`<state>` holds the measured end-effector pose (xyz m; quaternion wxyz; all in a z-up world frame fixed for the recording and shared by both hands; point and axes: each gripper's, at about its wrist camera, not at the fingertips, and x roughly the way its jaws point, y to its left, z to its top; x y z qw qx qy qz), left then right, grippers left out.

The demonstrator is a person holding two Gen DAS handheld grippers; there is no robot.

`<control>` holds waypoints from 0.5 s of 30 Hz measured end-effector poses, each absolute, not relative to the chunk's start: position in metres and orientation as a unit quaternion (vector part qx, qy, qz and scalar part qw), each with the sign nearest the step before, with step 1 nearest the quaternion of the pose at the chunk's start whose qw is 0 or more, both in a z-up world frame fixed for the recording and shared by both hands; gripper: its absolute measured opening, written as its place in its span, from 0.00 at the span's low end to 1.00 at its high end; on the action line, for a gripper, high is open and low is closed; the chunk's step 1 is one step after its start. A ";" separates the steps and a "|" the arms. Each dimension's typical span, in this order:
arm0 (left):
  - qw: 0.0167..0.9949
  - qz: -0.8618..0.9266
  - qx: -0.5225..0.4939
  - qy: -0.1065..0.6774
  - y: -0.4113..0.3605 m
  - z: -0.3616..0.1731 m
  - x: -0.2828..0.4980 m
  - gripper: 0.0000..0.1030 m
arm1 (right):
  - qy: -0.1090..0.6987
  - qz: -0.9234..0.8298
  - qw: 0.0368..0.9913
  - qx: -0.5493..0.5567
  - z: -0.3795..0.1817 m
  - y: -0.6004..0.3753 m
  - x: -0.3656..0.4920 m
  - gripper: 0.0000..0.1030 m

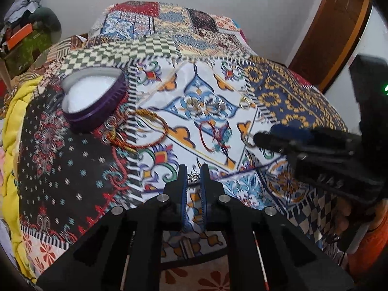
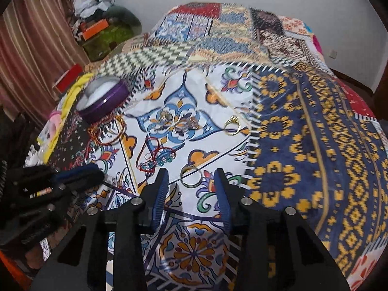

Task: Organize jewelry
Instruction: 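Lower the left tool onto a silver earring and close it while the right tool approaches the jewelry, then close the right tool on the silver hoop ring and lift it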

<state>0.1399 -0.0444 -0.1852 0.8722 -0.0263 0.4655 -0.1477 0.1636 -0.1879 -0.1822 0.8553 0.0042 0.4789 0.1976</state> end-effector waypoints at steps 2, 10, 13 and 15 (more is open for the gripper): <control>0.876 -0.145 -0.026 0.460 -0.042 -0.182 0.141 0.08 | 0.489 0.201 0.849 -0.002 -0.188 -0.184 0.167 0.27; 0.881 -0.140 -0.035 0.450 -0.036 -0.176 0.141 0.08 | 0.497 0.204 0.843 -0.019 -0.196 -0.179 0.166 0.23; 0.885 -0.139 -0.031 0.444 -0.036 -0.172 0.138 0.08 | 0.496 0.206 0.844 -0.021 -0.196 -0.178 0.165 0.19; 0.887 -0.138 -0.029 0.439 -0.036 -0.166 0.135 0.08 | 0.497 0.204 0.843 -0.019 -0.195 -0.178 0.166 0.19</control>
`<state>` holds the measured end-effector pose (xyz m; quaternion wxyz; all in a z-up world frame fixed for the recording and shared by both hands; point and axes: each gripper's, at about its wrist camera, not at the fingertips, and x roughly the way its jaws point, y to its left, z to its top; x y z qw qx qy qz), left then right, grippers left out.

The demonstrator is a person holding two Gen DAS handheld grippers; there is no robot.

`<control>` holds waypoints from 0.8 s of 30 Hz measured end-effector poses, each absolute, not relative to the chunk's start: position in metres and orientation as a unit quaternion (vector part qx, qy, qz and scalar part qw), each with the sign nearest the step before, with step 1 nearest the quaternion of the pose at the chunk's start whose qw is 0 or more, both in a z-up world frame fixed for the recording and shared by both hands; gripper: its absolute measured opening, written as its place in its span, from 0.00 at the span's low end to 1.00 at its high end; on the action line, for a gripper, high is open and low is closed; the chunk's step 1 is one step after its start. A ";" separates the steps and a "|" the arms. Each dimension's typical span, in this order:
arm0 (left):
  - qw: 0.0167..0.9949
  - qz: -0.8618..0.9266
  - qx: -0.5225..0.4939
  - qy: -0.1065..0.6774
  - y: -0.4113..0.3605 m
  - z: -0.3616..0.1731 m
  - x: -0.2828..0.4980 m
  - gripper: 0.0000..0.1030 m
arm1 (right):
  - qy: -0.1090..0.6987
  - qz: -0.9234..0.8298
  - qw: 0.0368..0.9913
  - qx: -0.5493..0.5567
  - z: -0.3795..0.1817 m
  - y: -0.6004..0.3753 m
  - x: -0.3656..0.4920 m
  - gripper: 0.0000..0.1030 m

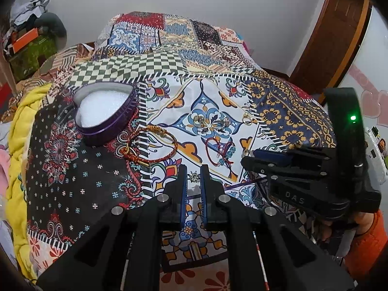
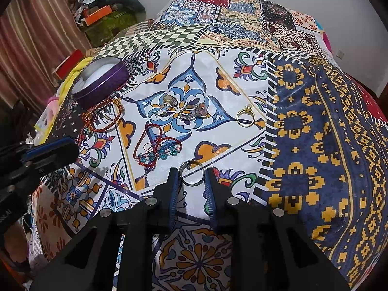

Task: Organize jewelry
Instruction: 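Close the right tool on the silver hoop ring and lift it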

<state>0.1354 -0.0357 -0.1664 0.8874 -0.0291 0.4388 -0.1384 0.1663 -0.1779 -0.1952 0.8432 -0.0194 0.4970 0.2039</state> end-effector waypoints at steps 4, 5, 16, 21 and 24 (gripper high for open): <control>0.894 -0.135 -0.029 0.426 -0.033 -0.155 0.130 0.08 | 0.496 0.202 0.845 -0.003 -0.189 -0.181 0.164 0.19; 0.896 -0.133 -0.029 0.422 -0.031 -0.151 0.128 0.08 | 0.493 0.202 0.846 0.002 -0.186 -0.182 0.163 0.19; 0.923 -0.103 -0.030 0.369 -0.011 -0.111 0.123 0.08 | 0.415 0.219 0.883 0.004 -0.120 -0.173 0.148 0.19; 0.937 -0.087 -0.033 0.338 0.002 -0.090 0.123 0.08 | 0.379 0.229 0.897 0.004 -0.094 -0.161 0.149 0.19; 0.943 -0.077 -0.035 0.321 0.010 -0.080 0.125 0.08 | 0.358 0.240 0.902 0.001 -0.079 -0.152 0.151 0.19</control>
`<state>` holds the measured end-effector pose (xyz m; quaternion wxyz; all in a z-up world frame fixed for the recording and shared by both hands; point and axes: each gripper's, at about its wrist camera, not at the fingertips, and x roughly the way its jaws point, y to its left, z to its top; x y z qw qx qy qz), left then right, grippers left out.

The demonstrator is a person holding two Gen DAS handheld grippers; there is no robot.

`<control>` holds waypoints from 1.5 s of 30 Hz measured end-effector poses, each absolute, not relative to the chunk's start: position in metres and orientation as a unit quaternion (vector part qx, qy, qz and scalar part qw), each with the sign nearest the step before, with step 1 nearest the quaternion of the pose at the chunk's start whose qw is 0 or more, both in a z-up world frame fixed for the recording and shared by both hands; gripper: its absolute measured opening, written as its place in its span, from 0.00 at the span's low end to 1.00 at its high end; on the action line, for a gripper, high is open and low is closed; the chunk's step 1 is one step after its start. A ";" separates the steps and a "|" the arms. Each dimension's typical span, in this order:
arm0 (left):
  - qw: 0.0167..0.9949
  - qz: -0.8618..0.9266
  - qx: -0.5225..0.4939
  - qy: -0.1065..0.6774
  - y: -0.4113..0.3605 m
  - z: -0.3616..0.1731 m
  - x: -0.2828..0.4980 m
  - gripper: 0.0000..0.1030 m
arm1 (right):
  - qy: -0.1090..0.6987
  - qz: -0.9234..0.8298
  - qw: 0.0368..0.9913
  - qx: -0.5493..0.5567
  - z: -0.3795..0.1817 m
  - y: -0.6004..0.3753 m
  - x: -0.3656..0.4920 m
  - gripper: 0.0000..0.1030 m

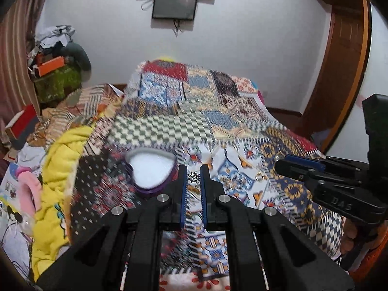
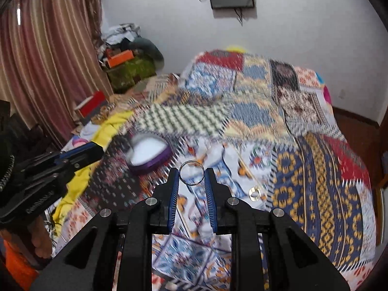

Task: Organize jewelry
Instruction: 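Close the right tool on the silver hoop ring and lift it, then drop the silver hoop into the heart tin with the right tool while the left drops its earring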

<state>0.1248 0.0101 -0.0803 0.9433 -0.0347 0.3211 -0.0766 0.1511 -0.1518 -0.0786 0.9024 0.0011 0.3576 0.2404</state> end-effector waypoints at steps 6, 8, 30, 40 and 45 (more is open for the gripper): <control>0.954 -0.060 -0.039 0.293 0.026 -0.064 0.129 0.08 | 0.331 0.265 0.906 -0.002 -0.063 -0.129 0.154 0.19; 0.956 -0.054 -0.040 0.285 0.031 -0.060 0.131 0.08 | 0.327 0.274 0.905 -0.002 -0.061 -0.121 0.155 0.19; 0.946 -0.032 -0.062 0.318 0.078 -0.097 0.193 0.08 | 0.354 0.328 0.875 -0.035 -0.092 -0.052 0.205 0.19; 0.920 -0.055 -0.073 0.381 0.087 -0.139 0.232 0.08 | 0.399 0.341 0.849 -0.062 -0.121 -0.033 0.236 0.19; 0.914 -0.056 -0.074 0.395 0.090 -0.149 0.244 0.08 | 0.417 0.343 0.838 -0.075 -0.134 -0.028 0.244 0.19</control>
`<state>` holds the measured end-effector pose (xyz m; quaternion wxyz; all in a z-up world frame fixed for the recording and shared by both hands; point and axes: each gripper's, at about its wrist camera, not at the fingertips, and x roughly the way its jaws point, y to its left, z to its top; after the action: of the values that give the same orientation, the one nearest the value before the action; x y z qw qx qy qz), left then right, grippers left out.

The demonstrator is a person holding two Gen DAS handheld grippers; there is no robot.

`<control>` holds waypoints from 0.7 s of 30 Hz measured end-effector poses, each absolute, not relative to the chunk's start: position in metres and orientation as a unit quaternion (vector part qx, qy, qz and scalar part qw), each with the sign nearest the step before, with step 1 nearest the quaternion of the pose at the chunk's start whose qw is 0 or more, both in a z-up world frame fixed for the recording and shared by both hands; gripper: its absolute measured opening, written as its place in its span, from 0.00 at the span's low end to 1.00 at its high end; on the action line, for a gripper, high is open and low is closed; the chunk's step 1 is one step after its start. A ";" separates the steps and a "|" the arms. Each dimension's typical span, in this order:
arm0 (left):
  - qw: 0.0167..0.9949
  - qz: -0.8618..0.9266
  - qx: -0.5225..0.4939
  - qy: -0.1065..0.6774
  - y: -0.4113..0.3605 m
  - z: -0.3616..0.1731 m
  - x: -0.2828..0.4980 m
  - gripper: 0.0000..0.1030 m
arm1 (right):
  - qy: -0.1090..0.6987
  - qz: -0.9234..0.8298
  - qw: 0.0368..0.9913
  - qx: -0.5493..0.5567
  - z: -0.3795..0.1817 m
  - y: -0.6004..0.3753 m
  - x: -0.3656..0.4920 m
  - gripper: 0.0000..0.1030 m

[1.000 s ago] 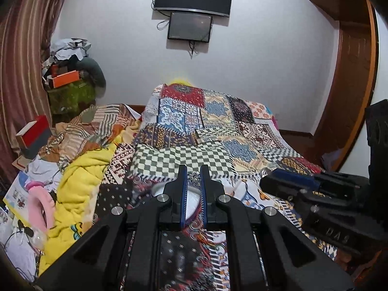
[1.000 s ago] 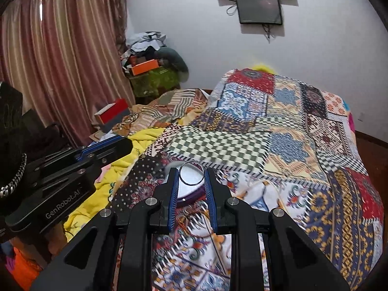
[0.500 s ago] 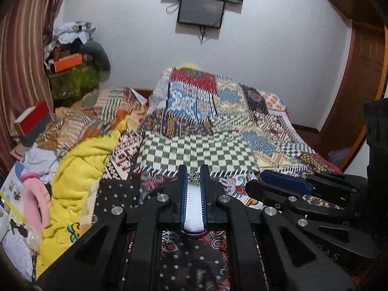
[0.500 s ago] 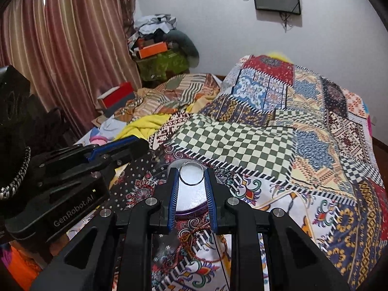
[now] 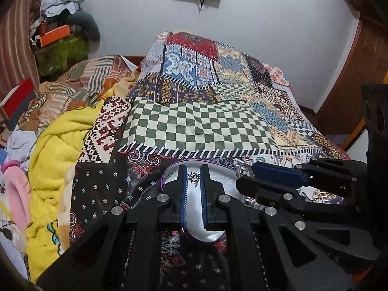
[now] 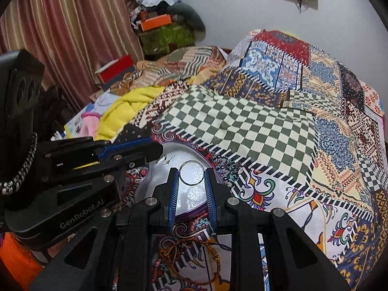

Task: Organize jewelry
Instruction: 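Drop the silver hoop into the heart tin with the right tool while the left drops its earring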

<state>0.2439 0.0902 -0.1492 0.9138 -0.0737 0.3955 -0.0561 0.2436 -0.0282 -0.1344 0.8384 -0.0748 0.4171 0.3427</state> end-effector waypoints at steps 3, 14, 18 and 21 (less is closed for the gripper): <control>0.912 -0.055 -0.072 0.400 0.091 -0.153 0.248 0.08 | 0.426 0.347 0.832 -0.079 -0.141 -0.026 0.246 0.19; 0.914 -0.054 -0.064 0.397 0.093 -0.145 0.247 0.08 | 0.427 0.350 0.827 -0.106 -0.141 -0.019 0.240 0.23; 0.917 -0.050 -0.064 0.391 0.095 -0.134 0.241 0.08 | 0.422 0.339 0.834 -0.104 -0.132 -0.026 0.237 0.28; 0.921 -0.047 -0.066 0.380 0.095 -0.123 0.234 0.08 | 0.413 0.332 0.843 -0.094 -0.120 -0.037 0.234 0.28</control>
<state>0.2345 0.0955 -0.1233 0.9212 -0.0660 0.3805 -0.0473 0.2341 -0.0366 -0.1199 0.8426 -0.0938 0.4132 0.3325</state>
